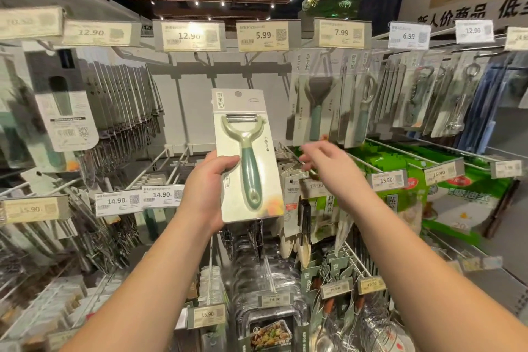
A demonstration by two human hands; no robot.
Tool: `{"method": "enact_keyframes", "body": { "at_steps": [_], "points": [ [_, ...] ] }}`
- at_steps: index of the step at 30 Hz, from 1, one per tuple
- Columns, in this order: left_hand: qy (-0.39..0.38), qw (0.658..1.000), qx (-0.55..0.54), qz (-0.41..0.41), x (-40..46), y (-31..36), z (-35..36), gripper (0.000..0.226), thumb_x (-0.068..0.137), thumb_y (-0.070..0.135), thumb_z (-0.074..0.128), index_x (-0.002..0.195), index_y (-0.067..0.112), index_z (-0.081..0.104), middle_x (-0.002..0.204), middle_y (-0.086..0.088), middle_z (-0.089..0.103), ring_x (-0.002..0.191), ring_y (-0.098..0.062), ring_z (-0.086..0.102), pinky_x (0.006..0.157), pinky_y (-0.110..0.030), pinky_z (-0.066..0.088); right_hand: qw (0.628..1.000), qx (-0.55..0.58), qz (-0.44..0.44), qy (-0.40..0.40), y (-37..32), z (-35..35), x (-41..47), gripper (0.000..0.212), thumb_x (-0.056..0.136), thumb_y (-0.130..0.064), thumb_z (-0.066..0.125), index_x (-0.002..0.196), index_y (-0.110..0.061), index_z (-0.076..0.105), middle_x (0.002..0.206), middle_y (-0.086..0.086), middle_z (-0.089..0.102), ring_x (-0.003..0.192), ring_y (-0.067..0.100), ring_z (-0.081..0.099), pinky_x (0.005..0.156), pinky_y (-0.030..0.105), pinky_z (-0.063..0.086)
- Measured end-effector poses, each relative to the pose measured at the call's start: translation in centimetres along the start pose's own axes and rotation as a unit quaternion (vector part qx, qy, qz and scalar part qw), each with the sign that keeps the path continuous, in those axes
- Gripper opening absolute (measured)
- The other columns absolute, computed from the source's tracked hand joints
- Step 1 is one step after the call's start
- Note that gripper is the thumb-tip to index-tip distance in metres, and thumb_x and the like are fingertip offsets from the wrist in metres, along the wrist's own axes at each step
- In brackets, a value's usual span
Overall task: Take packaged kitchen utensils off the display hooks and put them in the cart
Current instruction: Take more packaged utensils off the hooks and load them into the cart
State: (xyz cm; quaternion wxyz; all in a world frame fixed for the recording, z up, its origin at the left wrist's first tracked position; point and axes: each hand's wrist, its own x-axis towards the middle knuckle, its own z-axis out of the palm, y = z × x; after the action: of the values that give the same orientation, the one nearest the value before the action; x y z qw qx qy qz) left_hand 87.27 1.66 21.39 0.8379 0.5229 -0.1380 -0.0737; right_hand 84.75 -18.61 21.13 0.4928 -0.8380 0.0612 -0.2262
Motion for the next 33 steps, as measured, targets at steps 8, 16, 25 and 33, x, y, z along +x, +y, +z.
{"method": "enact_keyframes", "body": {
  "at_steps": [8,16,25,33],
  "points": [
    [-0.049,0.998,0.043,0.004,2.2,0.7,1.7,0.016,0.101,0.006,0.049,0.109,0.009,0.063,0.087,-0.006,0.076,0.077,-0.020,0.073,0.065,-0.034,0.060,0.991,0.118,-0.017,-0.055,-1.5,2.4,-0.6,0.024,0.093,-0.046,0.059,0.096,-0.025,0.071,0.096,0.002,0.075,0.098,0.030,0.069,0.097,0.057,0.051],
    [0.008,0.982,0.171,0.084,4.5,1.0,1.6,0.004,0.100,0.017,0.058,0.100,0.015,0.063,0.094,-0.001,0.068,0.080,-0.012,0.064,0.056,-0.020,0.053,0.989,0.142,-0.039,-0.024,-1.2,1.3,2.9,0.018,0.097,-0.040,0.056,0.089,-0.031,0.070,0.090,-0.007,0.076,0.086,0.020,0.069,0.084,0.045,0.052],
    [0.028,0.975,0.185,0.118,6.8,1.6,1.5,0.006,0.099,0.016,0.059,0.096,0.018,0.063,0.094,-0.001,0.064,0.079,-0.014,0.058,0.058,-0.022,0.052,0.992,0.099,-0.079,-0.023,-1.9,1.7,5.5,0.025,0.096,-0.047,0.052,0.095,-0.028,0.068,0.097,0.008,0.074,0.090,0.031,0.069,0.091,0.055,0.053],
    [0.029,0.979,0.178,0.095,8.2,1.0,1.2,0.004,0.097,0.013,0.062,0.098,0.014,0.066,0.101,-0.007,0.069,0.088,-0.023,0.064,0.059,-0.023,0.056,0.990,0.118,-0.062,-0.039,0.0,1.8,7.1,0.020,0.098,-0.043,0.054,0.098,-0.030,0.070,0.095,-0.007,0.075,0.092,0.018,0.068,0.093,0.053,0.053]
  ]
}}
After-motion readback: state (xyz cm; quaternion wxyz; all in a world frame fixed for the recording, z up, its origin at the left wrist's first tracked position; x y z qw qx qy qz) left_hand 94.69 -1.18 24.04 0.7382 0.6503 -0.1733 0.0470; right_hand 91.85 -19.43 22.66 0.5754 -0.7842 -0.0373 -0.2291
